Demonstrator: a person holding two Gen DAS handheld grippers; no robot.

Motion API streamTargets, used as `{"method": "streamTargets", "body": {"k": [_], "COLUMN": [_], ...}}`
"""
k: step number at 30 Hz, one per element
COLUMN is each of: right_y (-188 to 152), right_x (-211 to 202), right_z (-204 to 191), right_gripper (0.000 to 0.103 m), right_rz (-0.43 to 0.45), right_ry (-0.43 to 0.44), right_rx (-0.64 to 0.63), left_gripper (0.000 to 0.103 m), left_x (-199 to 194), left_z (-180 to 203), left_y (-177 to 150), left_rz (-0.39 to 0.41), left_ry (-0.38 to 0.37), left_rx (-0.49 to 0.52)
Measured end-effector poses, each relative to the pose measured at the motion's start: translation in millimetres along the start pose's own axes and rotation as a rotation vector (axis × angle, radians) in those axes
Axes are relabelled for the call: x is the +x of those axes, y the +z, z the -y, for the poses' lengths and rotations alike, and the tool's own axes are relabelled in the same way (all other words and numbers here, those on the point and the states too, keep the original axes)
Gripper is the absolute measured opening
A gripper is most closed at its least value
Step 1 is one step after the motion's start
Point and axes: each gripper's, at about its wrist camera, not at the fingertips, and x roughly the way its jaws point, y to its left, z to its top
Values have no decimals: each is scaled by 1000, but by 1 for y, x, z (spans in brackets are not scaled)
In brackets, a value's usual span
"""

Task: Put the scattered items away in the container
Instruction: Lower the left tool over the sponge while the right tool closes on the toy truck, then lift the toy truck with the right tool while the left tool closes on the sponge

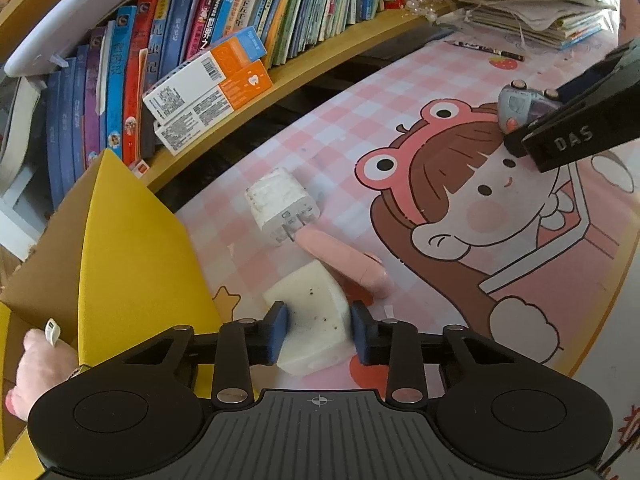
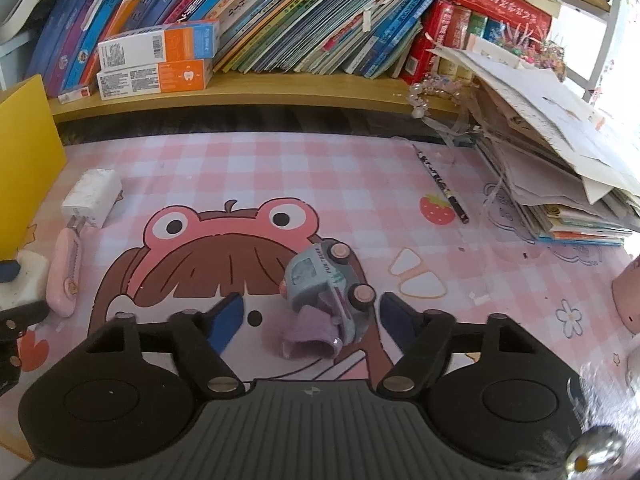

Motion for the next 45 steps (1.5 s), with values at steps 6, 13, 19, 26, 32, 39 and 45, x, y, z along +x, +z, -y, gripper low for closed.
{"method": "streamTargets", "body": {"k": [6,13,19,26,32,39,45], "right_y": [-2,-10,-17,-26,-35,-45,-53], "right_x": [4,-8,-22,-46,-65,-88,-97], "right_z": [3,4,1,1,-2,-5,-8], "right_gripper": [46,45,45,44,44,35,23], "right_rz": [-4,11,8,19,24,39,41], "right_ry": [-12,9,24,49,67,83,84], "right_rx": [-7,4,10,30,40,42,38], "left_gripper": [27,25,24,23,23,23,22], "left_x": [-8,-20,-32,-53,-72,-97,-110], "left_z": [-5,-4,1,4,6,5,7], "left_y": [-3,-5,-6,-8,-11,-16,-20], "left_rz": [3,14,37,67,95,148,163], "left_ry": [-43,-76,-98,-116,-121,-129,-128], "left_rx": [-39,-49,-41,-35,-35,-47,-50]}}
